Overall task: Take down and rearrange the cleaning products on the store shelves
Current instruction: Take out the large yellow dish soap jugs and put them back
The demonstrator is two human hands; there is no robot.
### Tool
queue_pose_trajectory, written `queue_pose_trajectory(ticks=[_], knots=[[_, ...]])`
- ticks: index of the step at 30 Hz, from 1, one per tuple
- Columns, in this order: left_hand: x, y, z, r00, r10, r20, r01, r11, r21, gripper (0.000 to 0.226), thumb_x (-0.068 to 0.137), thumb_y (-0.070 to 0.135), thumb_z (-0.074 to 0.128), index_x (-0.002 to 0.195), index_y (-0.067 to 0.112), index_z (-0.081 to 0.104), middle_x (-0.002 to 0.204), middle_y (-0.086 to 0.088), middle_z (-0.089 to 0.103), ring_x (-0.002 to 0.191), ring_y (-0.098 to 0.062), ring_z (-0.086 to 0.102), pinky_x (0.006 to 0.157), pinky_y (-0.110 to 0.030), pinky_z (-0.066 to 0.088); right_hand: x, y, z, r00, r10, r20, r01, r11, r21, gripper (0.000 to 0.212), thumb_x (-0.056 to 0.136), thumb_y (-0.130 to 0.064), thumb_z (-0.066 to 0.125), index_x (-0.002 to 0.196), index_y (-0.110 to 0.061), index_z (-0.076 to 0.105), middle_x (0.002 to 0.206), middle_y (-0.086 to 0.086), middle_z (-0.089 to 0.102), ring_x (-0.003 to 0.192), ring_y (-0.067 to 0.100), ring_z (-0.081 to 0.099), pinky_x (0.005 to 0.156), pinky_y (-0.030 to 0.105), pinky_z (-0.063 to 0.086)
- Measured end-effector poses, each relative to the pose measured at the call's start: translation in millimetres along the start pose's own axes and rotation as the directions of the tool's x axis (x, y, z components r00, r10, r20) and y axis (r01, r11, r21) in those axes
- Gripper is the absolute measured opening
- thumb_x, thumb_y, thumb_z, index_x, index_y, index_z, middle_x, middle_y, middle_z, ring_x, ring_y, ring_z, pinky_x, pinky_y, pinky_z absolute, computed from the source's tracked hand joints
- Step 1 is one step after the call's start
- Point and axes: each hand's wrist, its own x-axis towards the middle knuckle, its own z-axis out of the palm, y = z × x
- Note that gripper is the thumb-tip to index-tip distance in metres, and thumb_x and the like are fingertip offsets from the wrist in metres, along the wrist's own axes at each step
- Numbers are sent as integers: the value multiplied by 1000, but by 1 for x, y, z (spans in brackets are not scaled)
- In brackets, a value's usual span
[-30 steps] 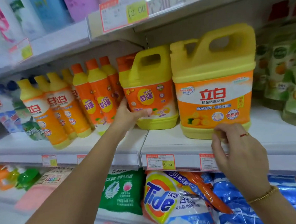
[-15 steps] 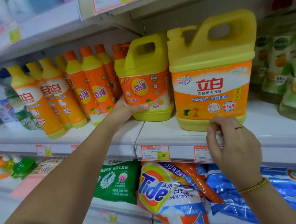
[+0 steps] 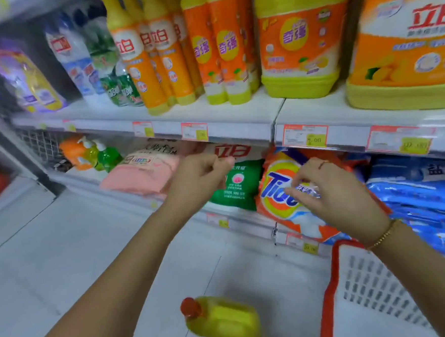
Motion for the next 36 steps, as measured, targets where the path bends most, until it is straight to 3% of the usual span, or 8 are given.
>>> queue_pose_trajectory(ticks=[4,8,11,15,19,25,33,36], knots=[[-73,-107,-23,954,-278,116,260,953,154,2,85,17,66,84,16,65,84,-4,66,76,-11,60,70,-24,46,-18,-35,67,863,10,506,-123,974,190,32,78,-48,70,96,-22,62,87,-12,50,82,9,50,78,28,43],[-142,-188,-30,730,-597,332,583,798,154,63,67,-5,71,118,25,51,116,-5,54,92,-15,55,78,-31,48,-48,-66,108,525,-25,851,-196,969,149,51,71,-53,73,113,-28,58,109,-3,55,92,9,49,83,23,40],[-176,-209,-8,688,-533,492,582,810,63,70,62,8,80,124,25,52,125,0,57,109,-13,56,88,-22,49,-66,-86,130,443,-86,892,-125,980,156,42,73,-43,76,99,-16,58,88,-2,54,84,14,49,70,28,35],[-192,-216,22,755,-478,449,583,803,-123,61,70,3,83,124,15,57,119,-4,65,98,-10,67,79,-18,51,-71,-91,142,518,-22,855,-83,994,75,26,74,-27,69,80,-3,60,81,16,59,80,28,56,62,33,37],[-193,-216,27,779,-500,379,596,778,-200,53,72,4,82,119,19,61,114,-3,67,99,-12,66,74,-14,50,-67,-89,133,580,62,812,-219,972,82,33,78,-23,68,58,-14,43,64,2,43,60,13,42,54,30,28],[-185,-194,38,828,-418,374,527,809,-261,70,60,30,88,123,26,58,118,10,67,110,-9,62,84,-17,50,-40,-88,92,653,107,750,-228,972,60,33,81,-35,69,67,-14,48,72,0,44,77,19,44,59,31,28],[-107,-106,14,942,-190,277,286,888,-361,82,49,32,90,123,18,56,116,-4,69,108,-23,65,92,-46,53,0,-95,-35,901,192,388,-318,901,294,22,78,-36,72,72,-19,59,67,-2,54,64,9,51,51,18,33],[-68,-58,-2,988,-56,145,111,907,-406,85,41,27,91,118,11,59,109,-6,72,100,-23,69,83,-39,57,13,-104,-82,963,196,185,-267,791,550,18,74,-29,76,74,-17,62,63,-2,60,60,5,55,51,16,40]])
